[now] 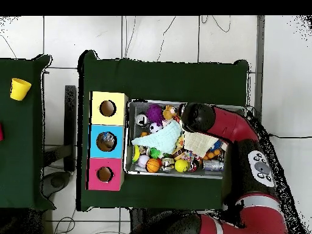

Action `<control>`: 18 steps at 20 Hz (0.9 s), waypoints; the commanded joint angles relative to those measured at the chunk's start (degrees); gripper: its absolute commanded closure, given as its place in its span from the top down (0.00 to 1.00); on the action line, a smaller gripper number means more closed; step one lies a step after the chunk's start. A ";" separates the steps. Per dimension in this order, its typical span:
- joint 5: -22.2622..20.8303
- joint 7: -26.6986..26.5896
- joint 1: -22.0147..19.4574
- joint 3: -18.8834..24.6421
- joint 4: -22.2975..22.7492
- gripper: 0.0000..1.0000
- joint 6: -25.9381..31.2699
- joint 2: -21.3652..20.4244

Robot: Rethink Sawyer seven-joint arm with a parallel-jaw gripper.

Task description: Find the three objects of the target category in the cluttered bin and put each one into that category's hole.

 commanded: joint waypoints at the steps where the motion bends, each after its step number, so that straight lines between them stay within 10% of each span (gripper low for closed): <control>1: -0.21 8.86 1.89 -1.30 1.83 1.00 4.45 3.52; 18: -7.12 1.08 3.59 -3.49 2.56 1.00 -0.88 5.45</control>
